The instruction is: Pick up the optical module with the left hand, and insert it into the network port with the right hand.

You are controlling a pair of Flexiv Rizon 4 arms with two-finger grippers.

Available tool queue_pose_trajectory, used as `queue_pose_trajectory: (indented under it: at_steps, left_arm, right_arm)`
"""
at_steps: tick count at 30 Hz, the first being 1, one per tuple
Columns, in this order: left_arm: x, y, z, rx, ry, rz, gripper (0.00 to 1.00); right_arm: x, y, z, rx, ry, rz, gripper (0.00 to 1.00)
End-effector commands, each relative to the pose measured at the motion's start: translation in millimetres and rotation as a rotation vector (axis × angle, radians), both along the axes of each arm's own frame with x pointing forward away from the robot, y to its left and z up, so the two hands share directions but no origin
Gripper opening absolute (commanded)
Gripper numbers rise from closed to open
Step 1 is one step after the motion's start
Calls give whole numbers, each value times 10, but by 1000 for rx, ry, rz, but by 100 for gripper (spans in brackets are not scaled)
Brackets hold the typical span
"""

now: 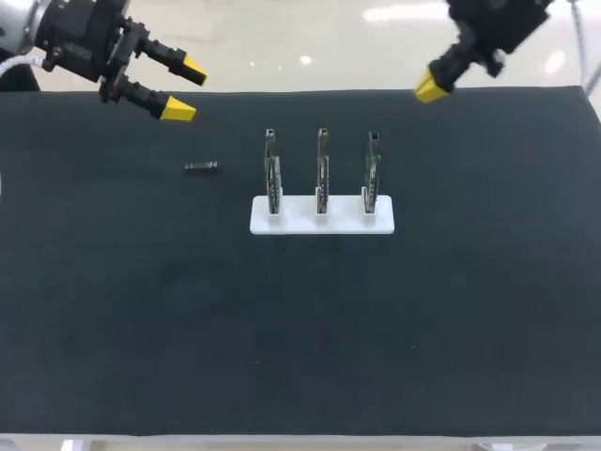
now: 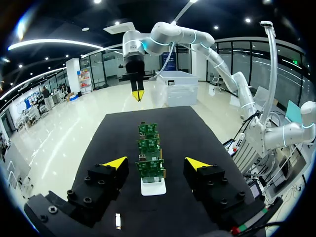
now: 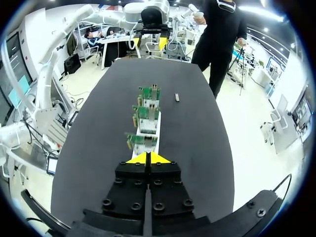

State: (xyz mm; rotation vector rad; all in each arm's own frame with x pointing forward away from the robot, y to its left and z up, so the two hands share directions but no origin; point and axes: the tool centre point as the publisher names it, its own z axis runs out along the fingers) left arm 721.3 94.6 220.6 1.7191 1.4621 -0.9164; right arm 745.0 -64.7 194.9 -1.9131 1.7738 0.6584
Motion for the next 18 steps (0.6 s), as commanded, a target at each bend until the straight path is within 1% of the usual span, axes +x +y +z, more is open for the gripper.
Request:
queue_pose_trajectory:
  at_steps: [1, 2, 3, 9, 12, 13, 14, 18]
  left_arm:
    - [6, -4, 4, 4, 1, 0, 100]
    - [6, -4, 4, 4, 1, 0, 100]
    - [6, -4, 4, 4, 1, 0, 100]
    - [6, -4, 4, 4, 1, 0, 100]
    - [6, -4, 4, 4, 1, 0, 100]
    - [6, -4, 4, 4, 1, 0, 100]
    - [6, -4, 4, 4, 1, 0, 100]
    - [6, -4, 4, 4, 1, 0, 100]
  right_arm:
    - [-170, -249, -9, 57, -28, -29, 0]
    - [-181, -308, -12, 64, -38, -32, 0]
    - [-184, -350, -9, 73, -24, -34, 0]
    - [-157, -533, 32, 93, -32, -38, 0]
    - [-149, -586, 43, 96, -36, -41, 0]
    - [-142, -609, 46, 97, -54, -45, 0]
    - [-140, -623, 48, 98, -55, -45, 0]
    - [-115, -649, 64, 112, -35, -35, 0]
